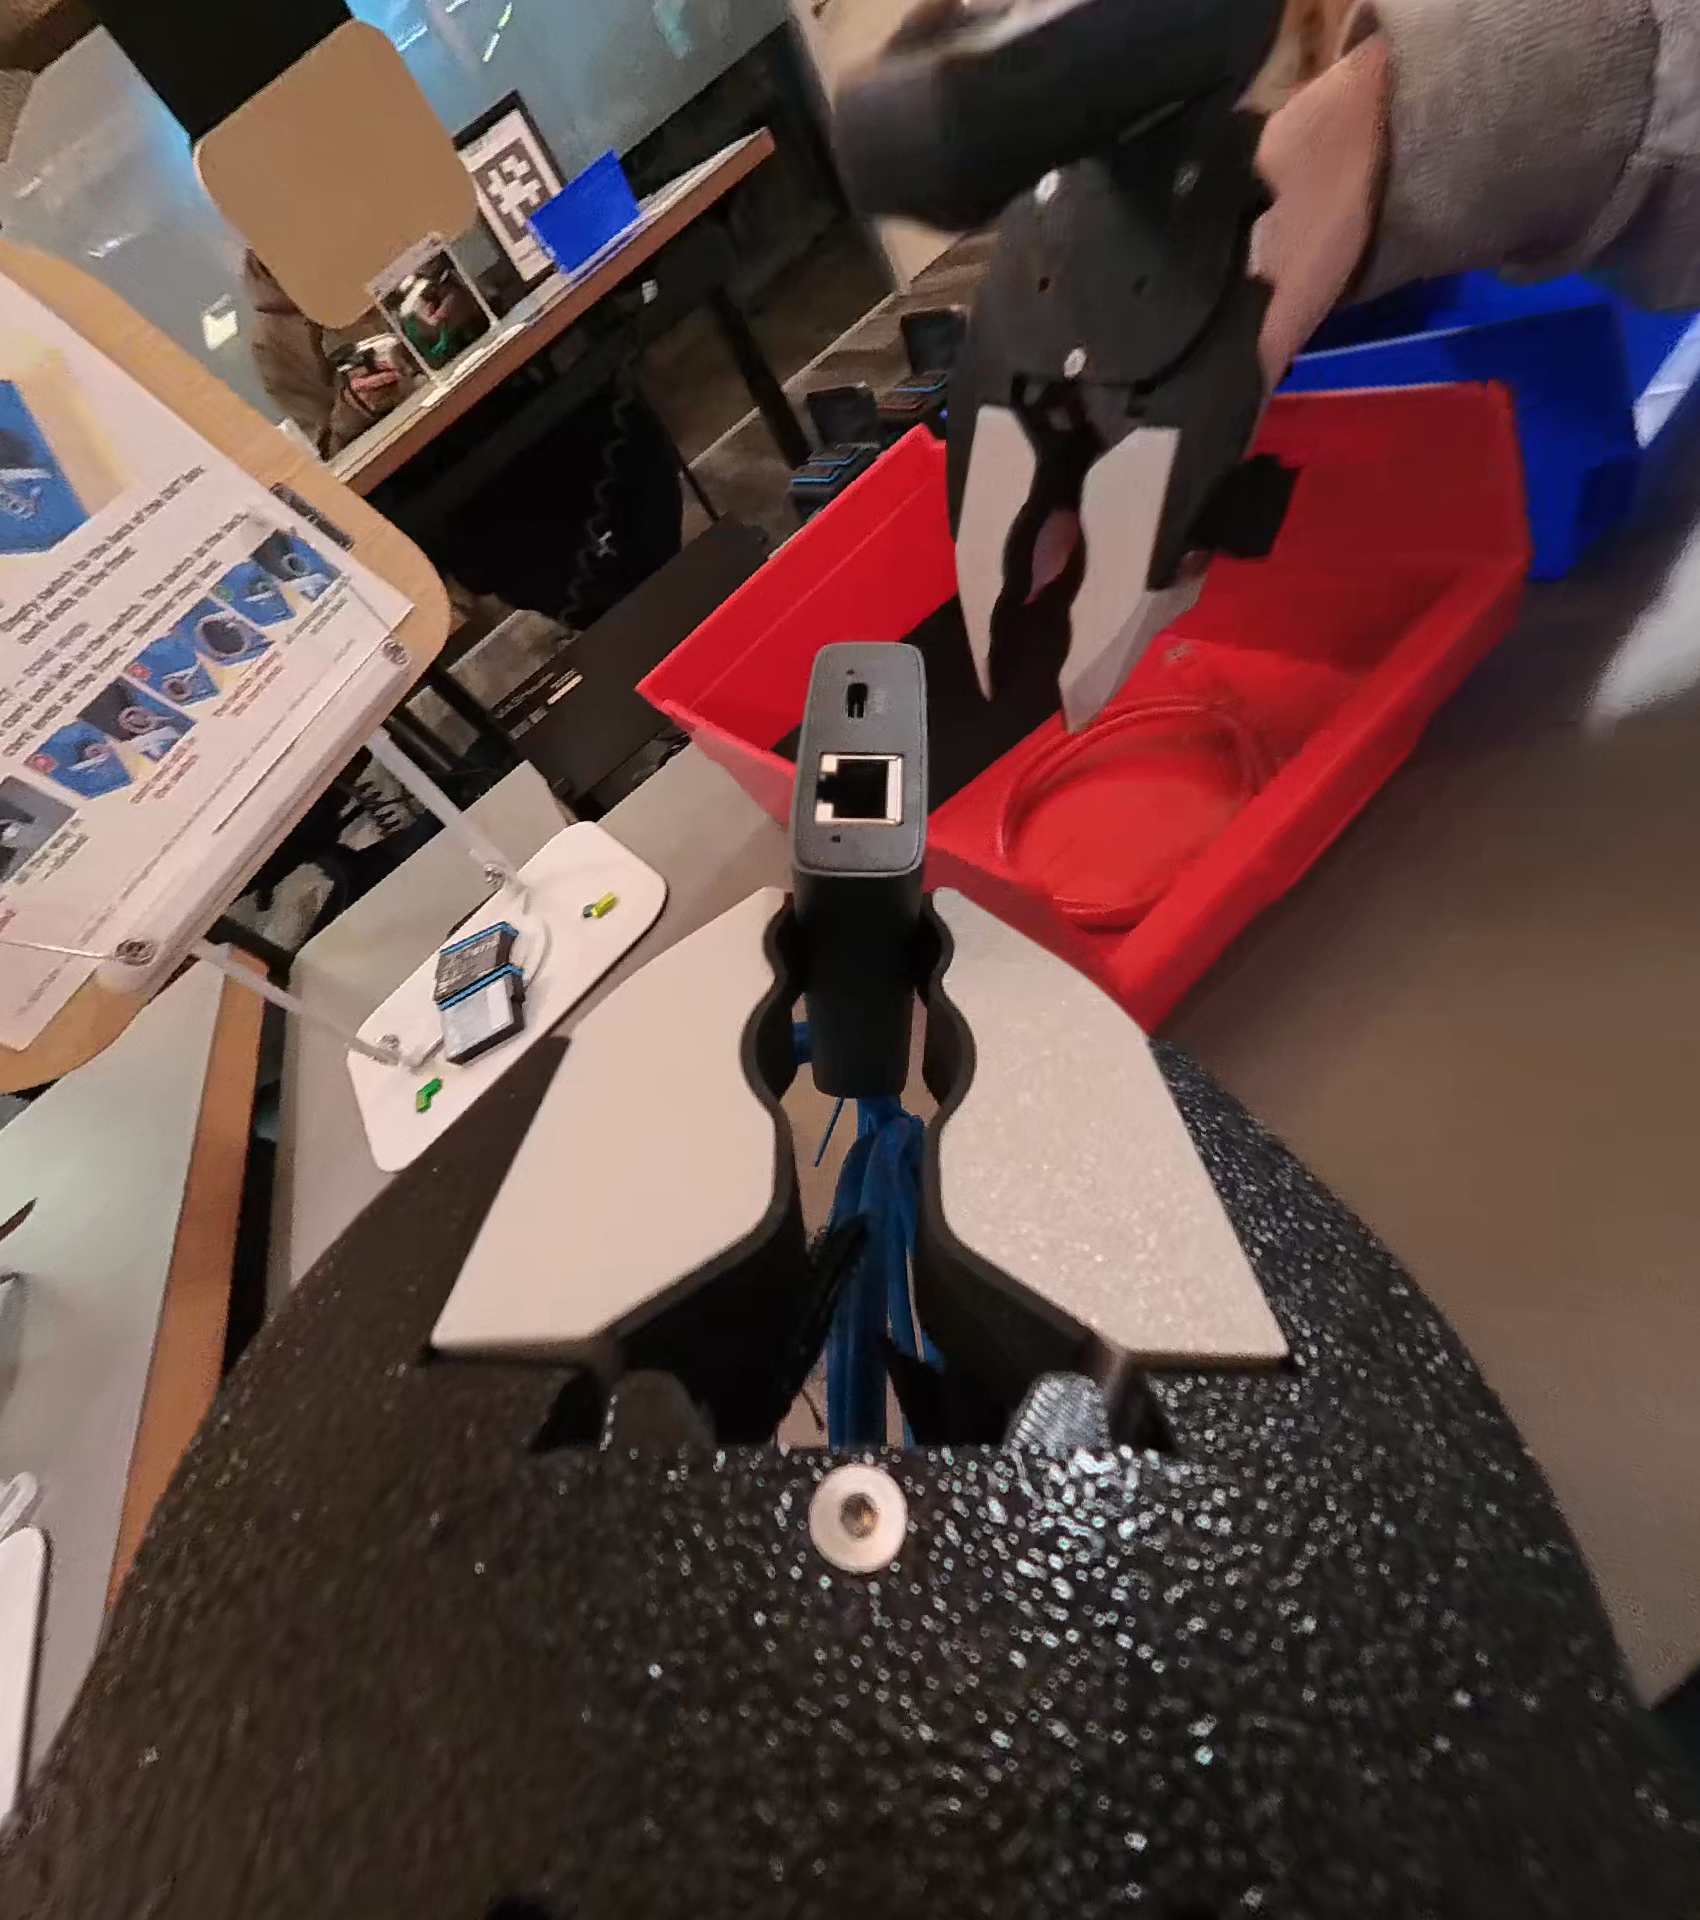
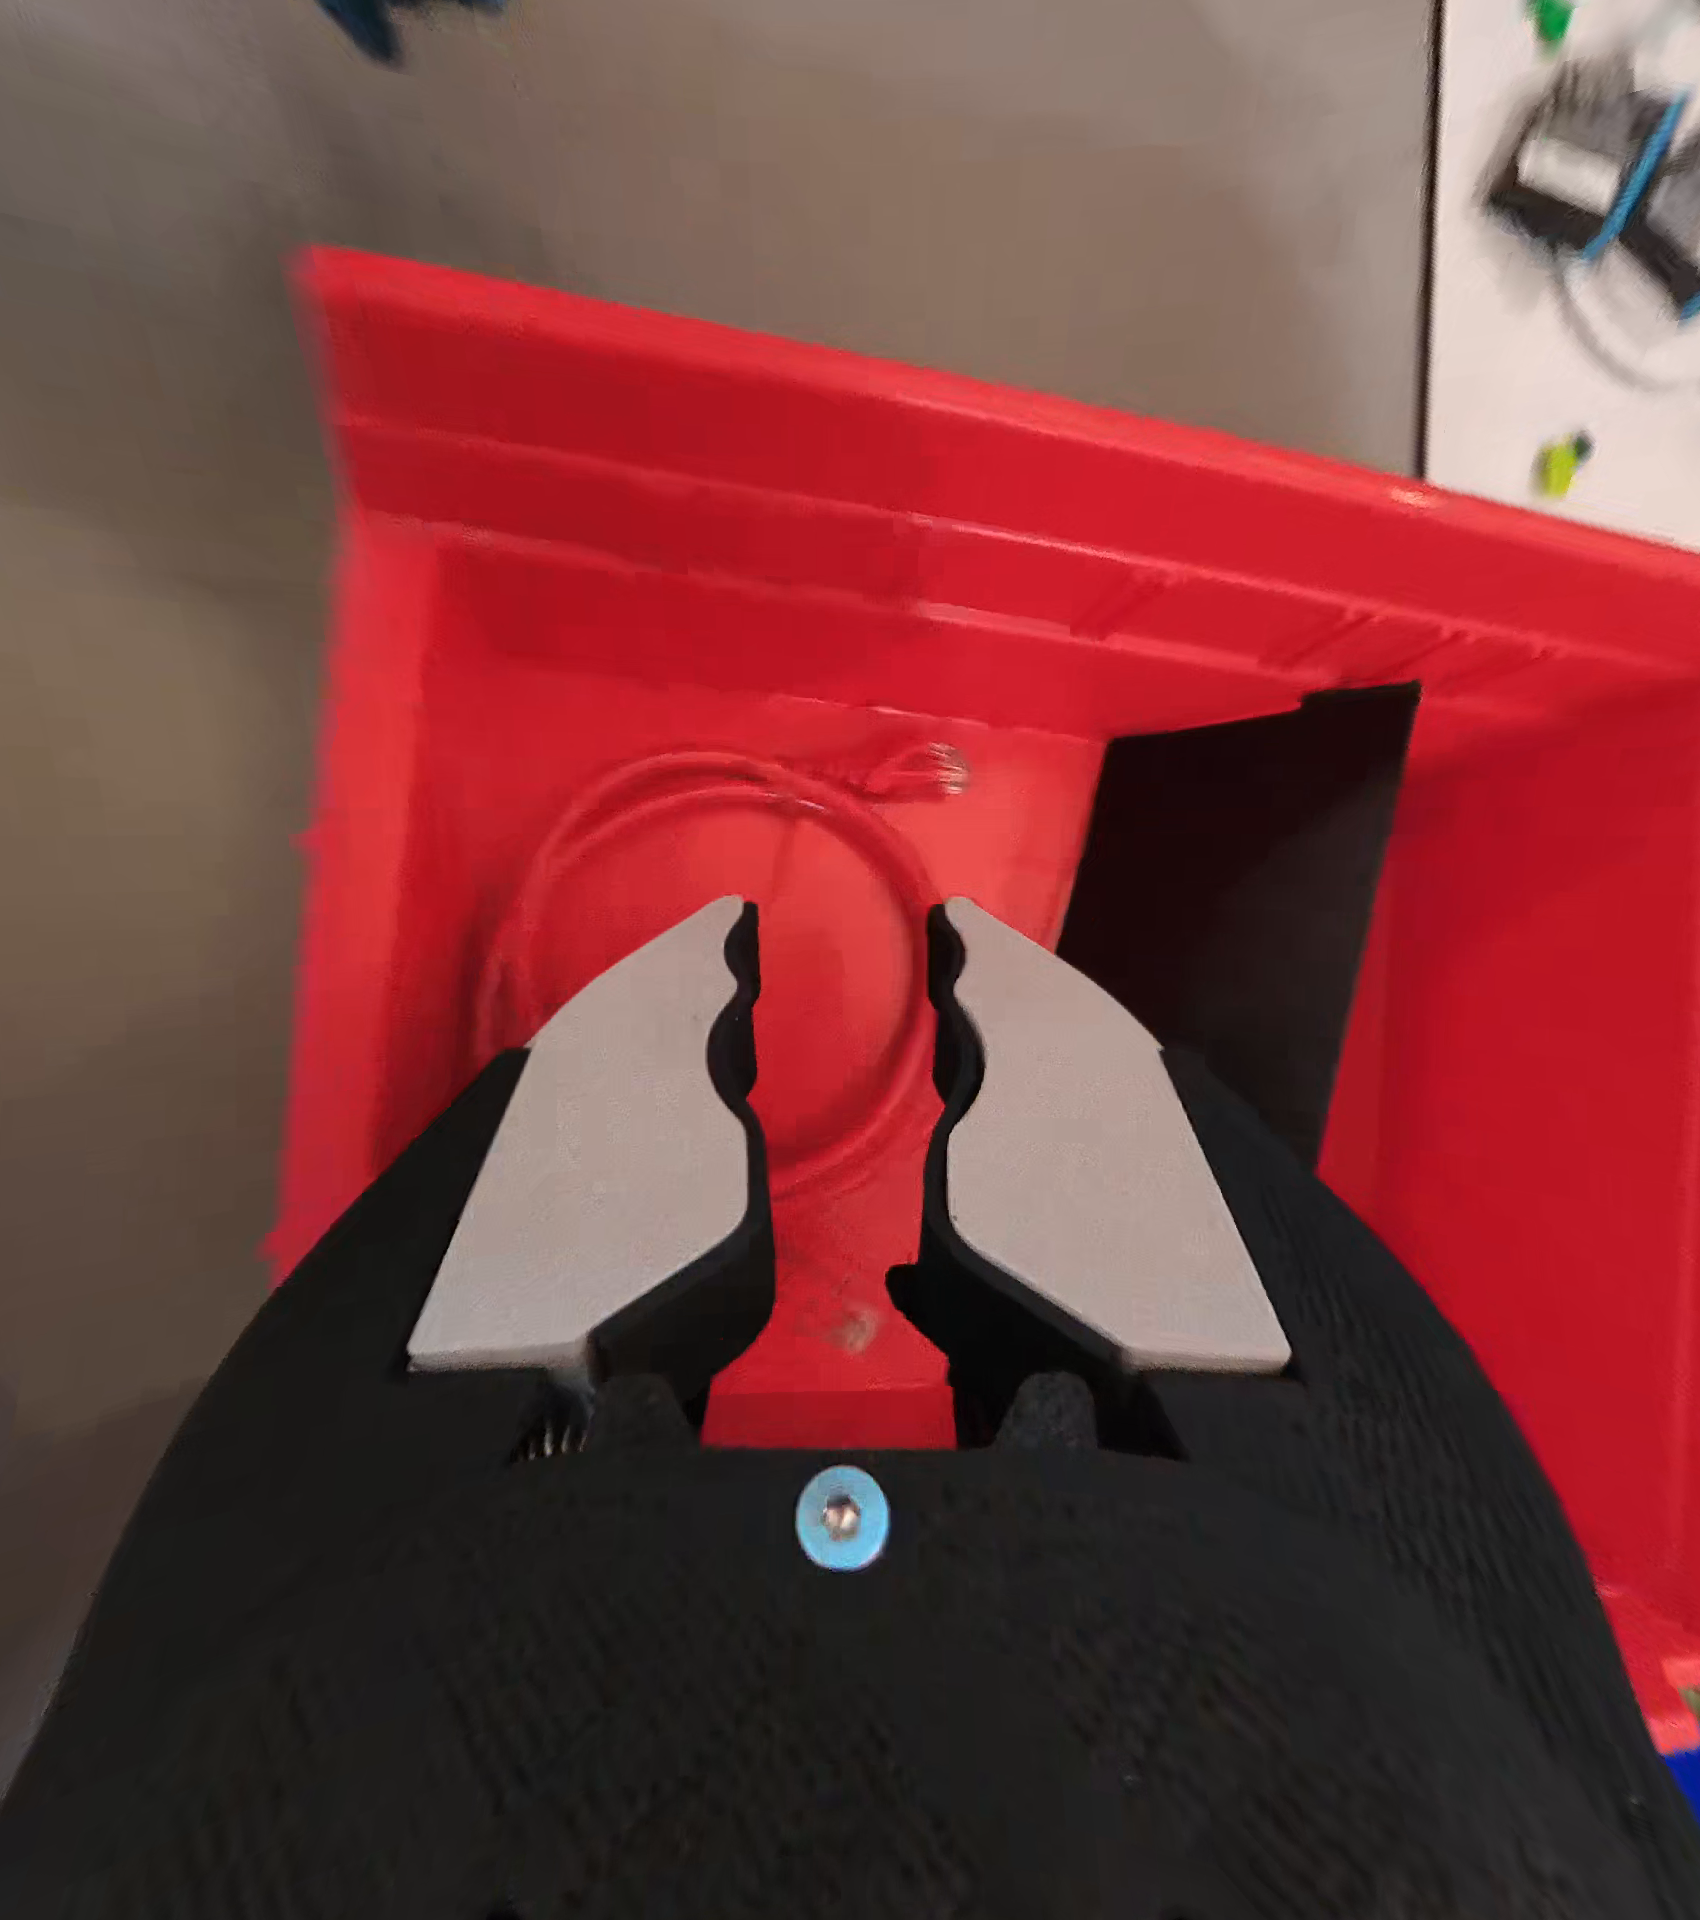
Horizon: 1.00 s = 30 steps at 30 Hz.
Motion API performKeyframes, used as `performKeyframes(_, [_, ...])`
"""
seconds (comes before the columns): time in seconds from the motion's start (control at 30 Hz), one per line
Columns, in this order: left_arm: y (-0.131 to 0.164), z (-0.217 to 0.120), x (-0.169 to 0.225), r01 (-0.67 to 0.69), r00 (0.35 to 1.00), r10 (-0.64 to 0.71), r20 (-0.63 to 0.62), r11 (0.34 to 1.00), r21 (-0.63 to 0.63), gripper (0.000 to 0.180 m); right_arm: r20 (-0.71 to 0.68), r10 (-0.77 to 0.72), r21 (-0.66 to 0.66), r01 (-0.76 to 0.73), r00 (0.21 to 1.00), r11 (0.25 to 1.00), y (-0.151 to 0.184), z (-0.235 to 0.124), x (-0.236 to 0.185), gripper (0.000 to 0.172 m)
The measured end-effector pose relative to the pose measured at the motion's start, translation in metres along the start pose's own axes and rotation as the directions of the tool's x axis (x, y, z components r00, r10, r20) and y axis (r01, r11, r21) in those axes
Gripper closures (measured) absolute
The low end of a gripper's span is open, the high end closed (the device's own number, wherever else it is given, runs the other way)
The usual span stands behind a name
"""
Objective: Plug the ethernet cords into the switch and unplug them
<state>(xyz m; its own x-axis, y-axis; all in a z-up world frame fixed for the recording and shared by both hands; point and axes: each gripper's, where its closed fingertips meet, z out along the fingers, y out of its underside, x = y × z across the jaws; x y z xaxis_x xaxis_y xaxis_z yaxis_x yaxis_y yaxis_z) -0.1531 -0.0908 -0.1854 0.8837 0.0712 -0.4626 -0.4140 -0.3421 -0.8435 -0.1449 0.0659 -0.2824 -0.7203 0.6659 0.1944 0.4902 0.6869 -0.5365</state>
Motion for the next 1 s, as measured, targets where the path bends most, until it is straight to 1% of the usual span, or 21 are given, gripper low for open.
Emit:
performKeyframes(0.03, [0.002, 0.001, -0.002, -0.006, 1.000, 0.006, 0.014, 1.000, -0.007, 0.160, -0.007, 0.034, -0.038, -0.034, 0.999, 0.999, 0.002, 0.008, 0.009, 0.142])
performKeyframes(0.07, [0.003, 0.002, -0.004, -0.012, 1.000, 0.012, 0.026, 1.000, -0.014, 0.160, 0.005, 0.077, -0.050, -0.076, 0.997, 0.996, 0.000, 0.014, 0.014, 0.142])
performKeyframes(0.13, [0.007, 0.003, -0.008, -0.024, 0.999, 0.025, 0.046, 0.999, -0.025, 0.160, 0.030, 0.209, -0.040, -0.208, 0.977, 0.977, -0.009, 0.023, 0.022, 0.149])
performKeyframes(0.17, [0.009, 0.003, -0.010, -0.025, 0.998, 0.027, 0.062, 0.999, -0.029, 0.160, 0.024, 0.291, -0.047, -0.290, 0.956, 0.956, -0.012, 0.028, 0.026, 0.156])
performKeyframes(0.2, [0.011, 0.003, -0.014, -0.027, 0.996, 0.029, 0.082, 0.999, -0.034, 0.160, 0.027, 0.371, -0.064, -0.369, 0.928, 0.927, -0.013, 0.033, 0.028, 0.158])
performKeyframes(0.27, [0.015, 0.004, -0.020, -0.041, 0.992, 0.046, 0.121, 0.998, -0.045, 0.160, 0.081, 0.499, -0.102, -0.491, 0.863, 0.865, -0.015, 0.043, 0.023, 0.157])
performKeyframes(0.33, [0.016, 0.004, -0.024, -0.059, 0.989, 0.065, 0.134, 0.997, -0.052, 0.160, 0.107, 0.608, -0.143, -0.593, 0.787, 0.793, -0.013, 0.054, 0.021, 0.148])
performKeyframes(0.37, [0.016, 0.004, -0.024, -0.063, 0.988, 0.069, 0.136, 0.997, -0.050, 0.160, 0.110, 0.646, -0.161, -0.628, 0.755, 0.761, -0.011, 0.058, 0.020, 0.147])
performKeyframes(0.5, [0.014, 0.005, -0.023, -0.064, 0.990, 0.066, 0.127, 0.998, -0.015, 0.160, 0.090, 0.719, -0.223, -0.689, 0.690, 0.689, -0.003, 0.070, 0.015, 0.137])
performKeyframes(0.53, [0.014, 0.005, -0.023, -0.063, 0.990, 0.063, 0.125, 0.998, -0.006, 0.160, 0.079, 0.722, -0.238, -0.690, 0.688, 0.684, -0.001, 0.072, 0.013, 0.134])
performKeyframes(0.6, [0.014, 0.006, -0.021, -0.061, 0.991, 0.060, 0.118, 0.998, 0.006, 0.160, 0.048, 0.713, -0.260, -0.680, 0.700, 0.685, 0.002, 0.076, 0.011, 0.134])
performKeyframes(0.7, [0.013, 0.007, -0.018, -0.059, 0.992, 0.056, 0.110, 0.998, 0.024, 0.160, 0.018, 0.688, -0.256, -0.661, 0.726, 0.705, 0.002, 0.079, 0.012, 0.146])
performKeyframes(0.83, [0.009, 0.004, -0.016, -0.049, 0.993, 0.044, 0.110, 0.998, 0.045, 0.160, 0.021, 0.662, -0.248, -0.638, 0.749, 0.729, -0.001, 0.075, 0.008, 0.152])
performKeyframes(0.9, [0.009, 0.002, -0.016, -0.040, 0.993, 0.034, 0.116, 0.998, 0.045, 0.160, 0.008, 0.626, -0.206, -0.611, 0.780, 0.764, -0.005, 0.065, 0.006, 0.153])
performKeyframes(1.0, [0.008, -0.003, -0.018, -0.011, 0.992, 0.004, 0.129, 0.998, 0.054, 0.160, -0.024, 0.560, -0.084, -0.560, 0.828, 0.824, -0.017, 0.035, 0.003, 0.153])
